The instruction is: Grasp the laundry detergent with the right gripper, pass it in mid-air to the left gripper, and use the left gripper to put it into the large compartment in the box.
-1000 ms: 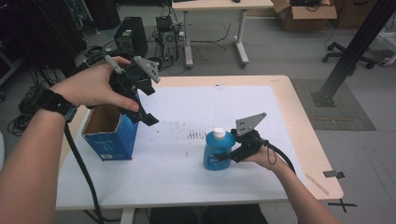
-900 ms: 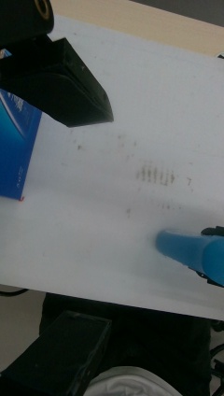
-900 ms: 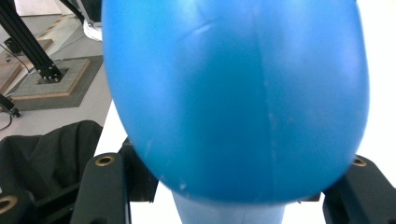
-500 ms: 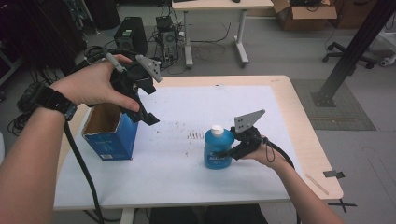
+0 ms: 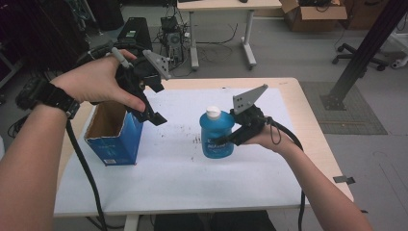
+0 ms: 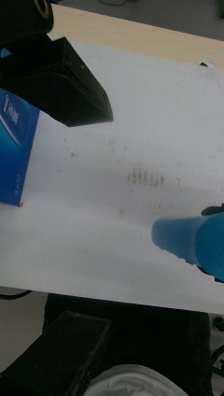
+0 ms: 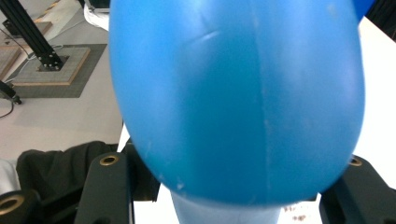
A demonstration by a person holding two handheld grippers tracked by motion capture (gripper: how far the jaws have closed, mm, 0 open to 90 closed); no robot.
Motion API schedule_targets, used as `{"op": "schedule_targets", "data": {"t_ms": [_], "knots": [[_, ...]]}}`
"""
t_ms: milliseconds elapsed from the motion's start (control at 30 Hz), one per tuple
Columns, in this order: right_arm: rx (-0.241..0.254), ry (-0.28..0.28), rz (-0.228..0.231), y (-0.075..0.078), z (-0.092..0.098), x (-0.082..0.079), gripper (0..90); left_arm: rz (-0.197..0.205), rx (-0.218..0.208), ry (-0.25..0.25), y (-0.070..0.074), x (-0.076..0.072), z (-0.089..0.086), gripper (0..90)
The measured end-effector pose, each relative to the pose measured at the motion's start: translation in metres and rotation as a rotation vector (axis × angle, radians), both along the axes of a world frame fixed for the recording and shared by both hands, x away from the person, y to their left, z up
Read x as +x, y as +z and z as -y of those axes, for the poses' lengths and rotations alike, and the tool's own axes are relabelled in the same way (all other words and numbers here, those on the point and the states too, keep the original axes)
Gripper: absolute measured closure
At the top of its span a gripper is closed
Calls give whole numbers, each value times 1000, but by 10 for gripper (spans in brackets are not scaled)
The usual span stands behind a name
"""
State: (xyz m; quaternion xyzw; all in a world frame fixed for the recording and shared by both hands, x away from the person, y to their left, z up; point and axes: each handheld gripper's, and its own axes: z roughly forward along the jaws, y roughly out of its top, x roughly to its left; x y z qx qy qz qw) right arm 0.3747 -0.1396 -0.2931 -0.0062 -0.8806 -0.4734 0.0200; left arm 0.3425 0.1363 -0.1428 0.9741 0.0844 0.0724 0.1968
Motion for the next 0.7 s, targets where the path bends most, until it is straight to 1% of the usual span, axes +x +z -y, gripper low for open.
{"op": "schedule_targets", "data": {"t_ms": [33,67,167,200,233,300,333,367,433,567,667,700], "knots": [[-3,6,2,5,-4,1,416,1,0,-2,1,0,1,38],[-3,6,2,5,-4,1,416,1,0,-2,1,0,1,38],[-17,27,15,18,-16,0,417,1,6,-6,3,-1,3,38],[-26,35,21,26,-24,0,417,4,6,-11,5,-2,4,38],[-26,35,21,26,-24,0,417,4,6,-11,5,-2,4,38],[-34,39,26,33,-32,0,417,5,5,-14,6,-3,6,38],[-39,45,25,38,-39,1,418,6,5,-15,7,-3,7,38],[-39,45,25,38,-39,1,418,8,7,-17,8,-4,9,38],[-42,48,13,43,-48,2,417,11,8,-19,8,-5,11,38],[-43,55,6,46,-56,2,418,19,8,-28,9,-8,15,40],[-59,65,11,50,-66,1,418,20,10,-26,10,-8,18,43],[-59,65,11,50,-66,1,418,16,13,-27,10,-8,19,43]]}}
